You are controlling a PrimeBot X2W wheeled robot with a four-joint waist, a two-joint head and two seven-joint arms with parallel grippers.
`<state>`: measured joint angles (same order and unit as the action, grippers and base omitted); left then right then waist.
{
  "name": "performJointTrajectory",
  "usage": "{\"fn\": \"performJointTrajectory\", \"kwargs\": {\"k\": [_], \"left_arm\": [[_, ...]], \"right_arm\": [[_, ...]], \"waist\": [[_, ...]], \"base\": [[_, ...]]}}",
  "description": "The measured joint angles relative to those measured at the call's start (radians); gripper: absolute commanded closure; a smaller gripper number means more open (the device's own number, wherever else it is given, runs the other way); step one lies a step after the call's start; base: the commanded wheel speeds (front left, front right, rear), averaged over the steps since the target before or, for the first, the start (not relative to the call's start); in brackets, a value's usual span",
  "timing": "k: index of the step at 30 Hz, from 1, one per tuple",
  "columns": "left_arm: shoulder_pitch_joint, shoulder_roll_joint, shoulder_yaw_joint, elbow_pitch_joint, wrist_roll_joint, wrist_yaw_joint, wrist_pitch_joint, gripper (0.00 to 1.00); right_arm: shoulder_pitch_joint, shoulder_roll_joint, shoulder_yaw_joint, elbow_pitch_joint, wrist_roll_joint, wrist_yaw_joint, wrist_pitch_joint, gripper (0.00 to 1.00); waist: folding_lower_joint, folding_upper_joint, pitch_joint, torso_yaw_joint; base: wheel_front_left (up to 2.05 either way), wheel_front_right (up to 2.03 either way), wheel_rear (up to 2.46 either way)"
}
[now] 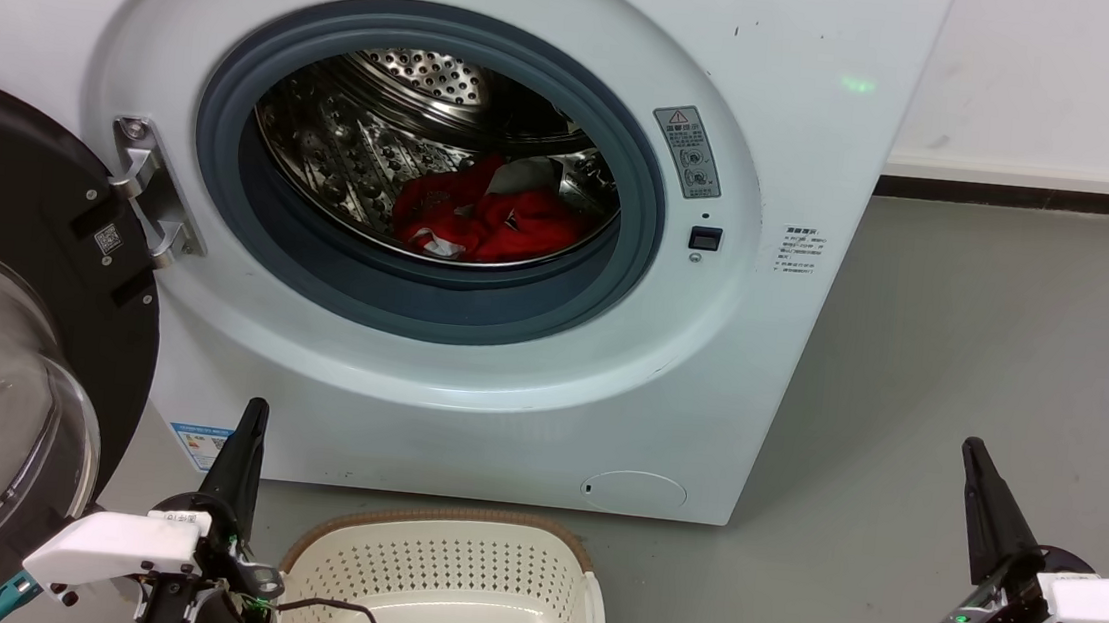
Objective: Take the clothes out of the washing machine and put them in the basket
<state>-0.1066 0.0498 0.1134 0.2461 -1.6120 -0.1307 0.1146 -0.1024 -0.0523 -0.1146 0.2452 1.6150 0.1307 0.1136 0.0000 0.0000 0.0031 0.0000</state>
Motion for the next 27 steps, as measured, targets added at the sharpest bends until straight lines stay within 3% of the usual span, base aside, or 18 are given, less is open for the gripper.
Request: {"fn": "performJointTrajectory", "kwargs": {"k": [15, 16, 27], "left_arm": [[0.000, 0.000, 0.000, 0.000, 0.000, 0.000, 0.000, 1.00], [0.004, -0.001, -0.001, 0.007, 0.000, 0.000, 0.000, 0.00], [0.018, -0.003, -0.061, 0.019, 0.008, 0.000, -0.047, 0.00]], "right_arm": [[0.000, 0.000, 0.000, 0.000, 0.000, 0.000, 0.000, 1.00], [0.005, 0.000, 0.001, 0.006, 0.000, 0.000, 0.000, 0.00], [0.028, 0.001, 0.029, 0.012, -0.028, 0.000, -0.047, 0.00]], "waist": [[0.0000, 0.0000, 0.000, 0.000], [0.0000, 0.0000, 0.000, 0.000], [0.0000, 0.0000, 0.002, -0.001]], "base": [[0.00, 0.00, 0.00], [0.00, 0.00, 0.00], [0.00, 0.00, 0.00]]}}
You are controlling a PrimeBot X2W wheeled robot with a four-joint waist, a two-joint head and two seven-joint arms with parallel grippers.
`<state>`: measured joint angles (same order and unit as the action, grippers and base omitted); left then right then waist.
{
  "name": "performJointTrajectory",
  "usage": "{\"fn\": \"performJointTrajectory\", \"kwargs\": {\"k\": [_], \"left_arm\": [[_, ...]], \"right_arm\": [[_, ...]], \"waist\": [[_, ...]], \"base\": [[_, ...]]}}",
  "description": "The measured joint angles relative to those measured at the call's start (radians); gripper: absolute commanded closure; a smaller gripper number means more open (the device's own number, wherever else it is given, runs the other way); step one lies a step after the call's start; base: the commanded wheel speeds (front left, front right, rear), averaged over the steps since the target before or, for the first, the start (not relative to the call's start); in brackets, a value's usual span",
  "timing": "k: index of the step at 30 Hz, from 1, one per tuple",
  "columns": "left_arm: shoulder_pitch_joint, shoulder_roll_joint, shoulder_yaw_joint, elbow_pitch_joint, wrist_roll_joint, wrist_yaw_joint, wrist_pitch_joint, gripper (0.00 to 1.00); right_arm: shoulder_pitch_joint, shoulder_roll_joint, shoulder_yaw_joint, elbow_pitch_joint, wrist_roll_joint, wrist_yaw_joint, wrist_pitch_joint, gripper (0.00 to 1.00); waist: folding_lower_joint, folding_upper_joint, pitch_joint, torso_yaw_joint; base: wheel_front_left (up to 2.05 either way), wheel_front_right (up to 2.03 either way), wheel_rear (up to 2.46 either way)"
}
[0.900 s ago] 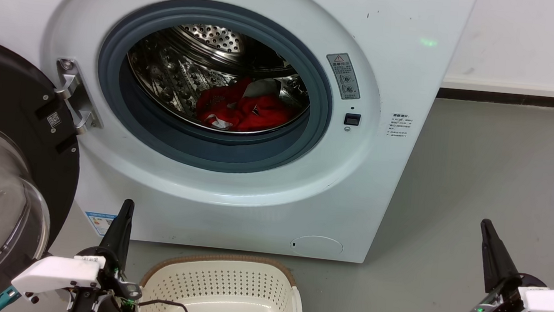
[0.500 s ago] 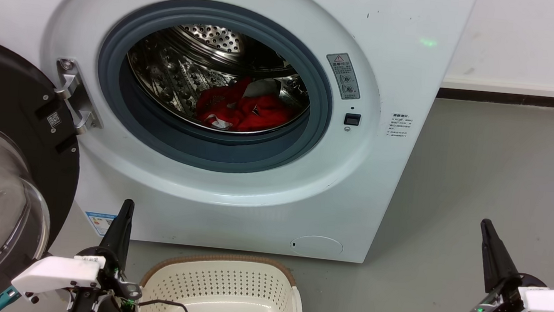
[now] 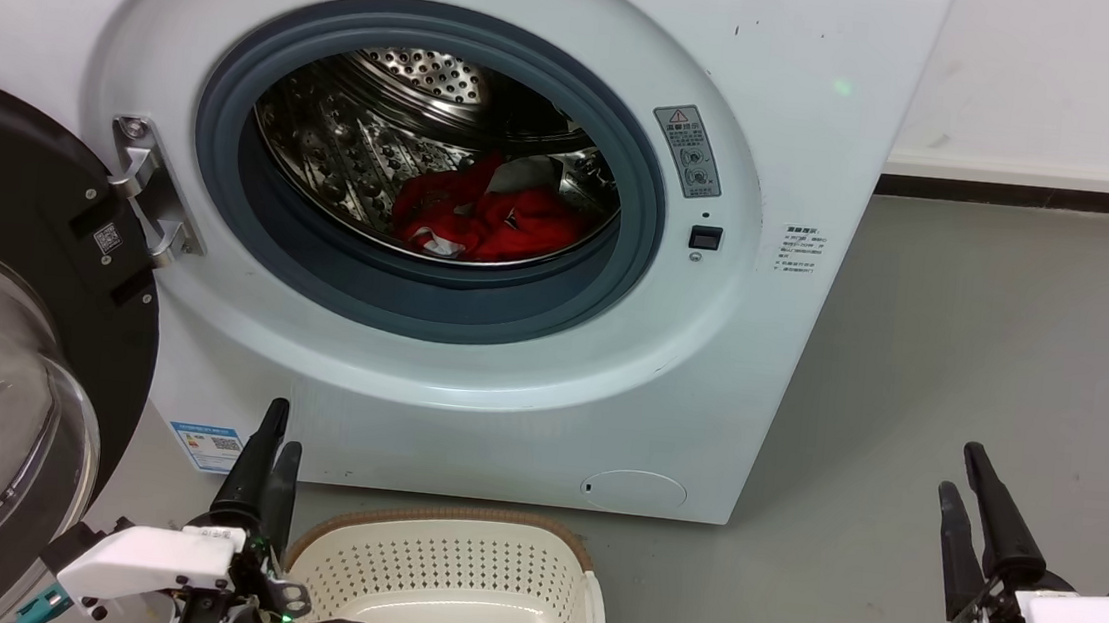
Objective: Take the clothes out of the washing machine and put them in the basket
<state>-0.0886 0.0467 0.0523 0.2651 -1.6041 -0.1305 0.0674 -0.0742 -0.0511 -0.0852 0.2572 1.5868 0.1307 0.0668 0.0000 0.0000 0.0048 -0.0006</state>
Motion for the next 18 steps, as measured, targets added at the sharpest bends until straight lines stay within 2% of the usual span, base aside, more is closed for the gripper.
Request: {"fn": "performJointTrajectory", "kwargs": {"k": [8, 12, 13, 18], "left_arm": [[-0.010, 0.000, -0.021, -0.028, 0.085, 0.000, -0.036, 0.00], [-0.019, 0.000, -0.027, -0.050, 0.165, 0.000, -0.054, 0.00], [-0.019, 0.000, -0.038, -0.064, 0.242, 0.000, -0.065, 0.00], [-0.020, 0.001, -0.051, -0.087, 0.347, 0.000, -0.084, 0.00]], "right_arm": [[0.000, 0.000, 0.005, -0.021, -0.104, 0.000, -0.035, 0.00], [0.000, 0.000, 0.006, -0.039, -0.195, 0.000, -0.052, 0.00], [0.000, 0.000, 0.008, -0.054, -0.266, 0.000, -0.066, 0.00], [0.002, 0.000, 0.017, -0.080, -0.395, 0.000, -0.085, 0.00]], "waist": [[0.0000, 0.0000, 0.001, 0.000], [0.0000, 0.0000, 0.002, 0.000], [0.0000, 0.0000, 0.002, 0.000], [0.0000, 0.0000, 0.001, 0.000]], "base": [[0.00, 0.00, 0.00], [0.00, 0.00, 0.00], [0.00, 0.00, 0.00], [0.00, 0.00, 0.00]]}}
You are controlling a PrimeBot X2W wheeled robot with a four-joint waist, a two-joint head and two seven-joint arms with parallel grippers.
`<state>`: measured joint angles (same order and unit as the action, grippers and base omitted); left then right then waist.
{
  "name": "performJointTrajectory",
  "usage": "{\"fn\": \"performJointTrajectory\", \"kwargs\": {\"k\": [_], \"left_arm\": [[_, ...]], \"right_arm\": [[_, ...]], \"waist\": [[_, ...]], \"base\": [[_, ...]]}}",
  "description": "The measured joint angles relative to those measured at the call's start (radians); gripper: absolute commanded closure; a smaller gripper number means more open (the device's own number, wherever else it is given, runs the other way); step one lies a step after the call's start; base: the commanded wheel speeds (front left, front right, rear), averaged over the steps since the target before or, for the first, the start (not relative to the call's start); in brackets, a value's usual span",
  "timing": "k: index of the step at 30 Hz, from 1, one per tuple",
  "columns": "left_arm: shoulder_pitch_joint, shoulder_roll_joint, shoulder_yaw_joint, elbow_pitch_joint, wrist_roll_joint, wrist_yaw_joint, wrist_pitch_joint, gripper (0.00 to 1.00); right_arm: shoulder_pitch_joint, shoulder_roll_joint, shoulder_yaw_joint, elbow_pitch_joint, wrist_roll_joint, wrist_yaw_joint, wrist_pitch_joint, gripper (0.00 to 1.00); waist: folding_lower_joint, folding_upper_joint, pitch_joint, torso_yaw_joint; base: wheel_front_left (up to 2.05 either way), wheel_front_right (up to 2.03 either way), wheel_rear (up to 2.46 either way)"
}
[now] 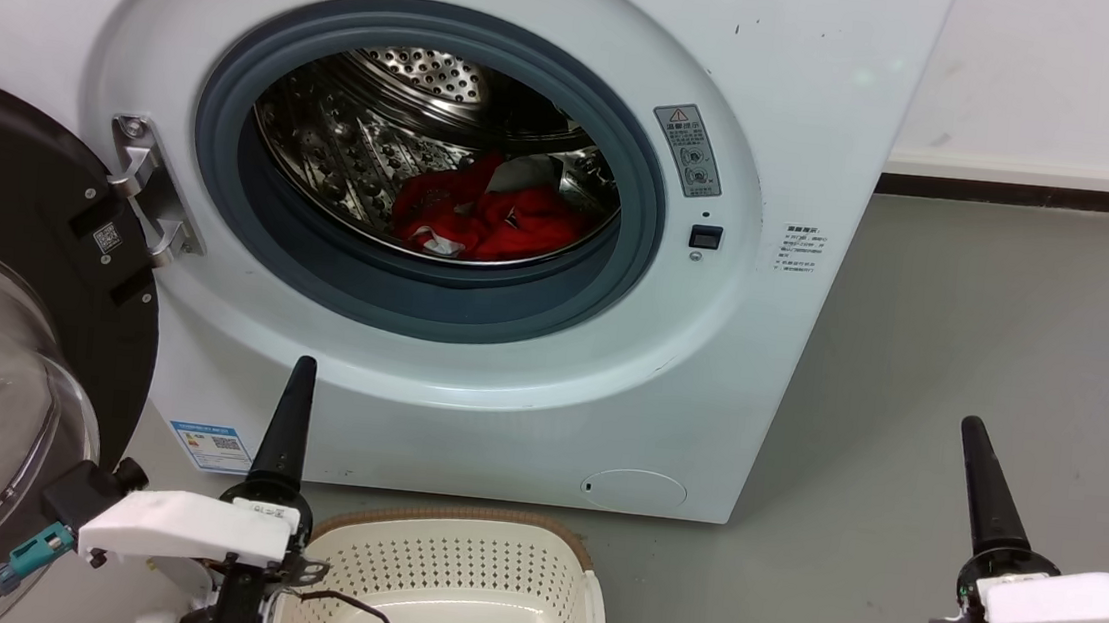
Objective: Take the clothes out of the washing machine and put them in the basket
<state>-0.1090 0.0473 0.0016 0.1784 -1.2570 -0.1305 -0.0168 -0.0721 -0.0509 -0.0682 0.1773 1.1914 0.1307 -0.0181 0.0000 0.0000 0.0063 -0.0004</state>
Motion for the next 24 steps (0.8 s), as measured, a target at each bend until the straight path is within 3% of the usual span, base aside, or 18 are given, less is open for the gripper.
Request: {"fn": "performJointTrajectory", "kwargs": {"k": [24], "left_arm": [[-0.003, 0.000, -0.080, -0.027, 0.447, 0.021, -0.082, 0.00]], "right_arm": [[0.021, 0.000, 0.039, -0.052, -0.551, 0.000, -0.080, 0.00]], "waist": [[0.0000, 0.0000, -0.003, 0.004]], "base": [[0.00, 0.00, 0.00]]}}
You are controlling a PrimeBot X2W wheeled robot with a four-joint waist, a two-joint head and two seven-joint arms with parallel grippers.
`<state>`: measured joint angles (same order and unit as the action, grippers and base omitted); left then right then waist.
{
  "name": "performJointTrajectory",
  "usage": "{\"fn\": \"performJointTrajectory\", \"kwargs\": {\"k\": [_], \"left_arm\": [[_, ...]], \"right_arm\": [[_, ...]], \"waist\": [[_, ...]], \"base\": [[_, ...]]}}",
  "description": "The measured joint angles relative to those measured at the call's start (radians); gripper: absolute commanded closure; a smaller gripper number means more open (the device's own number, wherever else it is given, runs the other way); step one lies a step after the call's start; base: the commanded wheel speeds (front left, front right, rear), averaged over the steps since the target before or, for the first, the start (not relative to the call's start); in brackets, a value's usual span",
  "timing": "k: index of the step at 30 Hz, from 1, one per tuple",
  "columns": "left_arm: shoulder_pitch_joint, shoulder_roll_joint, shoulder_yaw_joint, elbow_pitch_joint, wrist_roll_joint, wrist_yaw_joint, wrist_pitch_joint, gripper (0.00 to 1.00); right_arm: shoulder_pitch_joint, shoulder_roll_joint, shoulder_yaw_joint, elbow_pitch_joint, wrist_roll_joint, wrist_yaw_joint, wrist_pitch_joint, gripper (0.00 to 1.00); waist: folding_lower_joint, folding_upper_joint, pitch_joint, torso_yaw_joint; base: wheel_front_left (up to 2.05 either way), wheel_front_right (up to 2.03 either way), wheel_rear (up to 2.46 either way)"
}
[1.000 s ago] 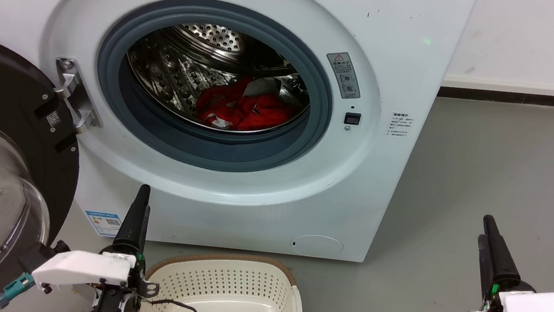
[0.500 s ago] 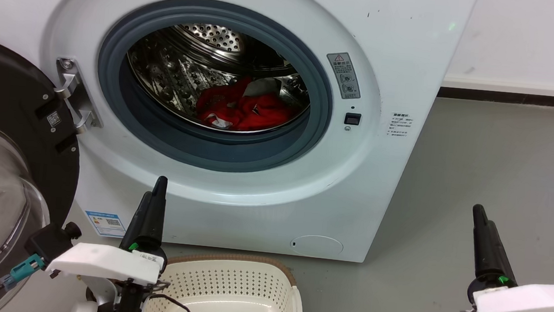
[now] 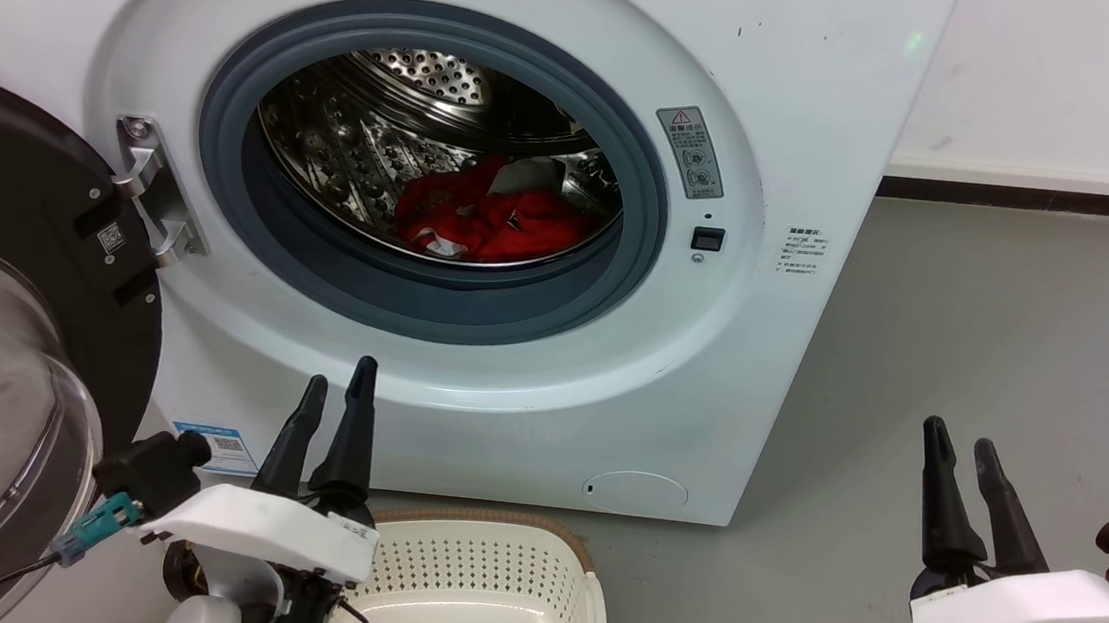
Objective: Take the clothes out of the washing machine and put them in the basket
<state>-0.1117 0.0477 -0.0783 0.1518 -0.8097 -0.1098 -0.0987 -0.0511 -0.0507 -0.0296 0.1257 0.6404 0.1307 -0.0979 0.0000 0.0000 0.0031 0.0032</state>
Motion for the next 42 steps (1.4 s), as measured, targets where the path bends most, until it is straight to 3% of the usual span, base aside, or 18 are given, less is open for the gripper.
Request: {"fn": "performJointTrajectory", "kwargs": {"k": [19, 42], "left_arm": [[-0.002, 0.000, -0.054, 0.000, 0.285, 0.032, -0.054, 0.00], [-0.006, 0.001, -0.085, 0.010, 0.500, 0.050, -0.107, 0.00]], "right_arm": [[0.001, 0.000, -0.003, 0.021, -0.267, 0.000, -0.053, 0.00], [0.003, 0.000, 0.002, 0.041, -0.480, 0.000, -0.100, 0.00]], "waist": [[0.0000, 0.0000, -0.003, 0.004], [0.0000, 0.0000, -0.006, 0.009]], "base": [[0.00, 0.00, 0.00], [0.00, 0.00, 0.00]]}}
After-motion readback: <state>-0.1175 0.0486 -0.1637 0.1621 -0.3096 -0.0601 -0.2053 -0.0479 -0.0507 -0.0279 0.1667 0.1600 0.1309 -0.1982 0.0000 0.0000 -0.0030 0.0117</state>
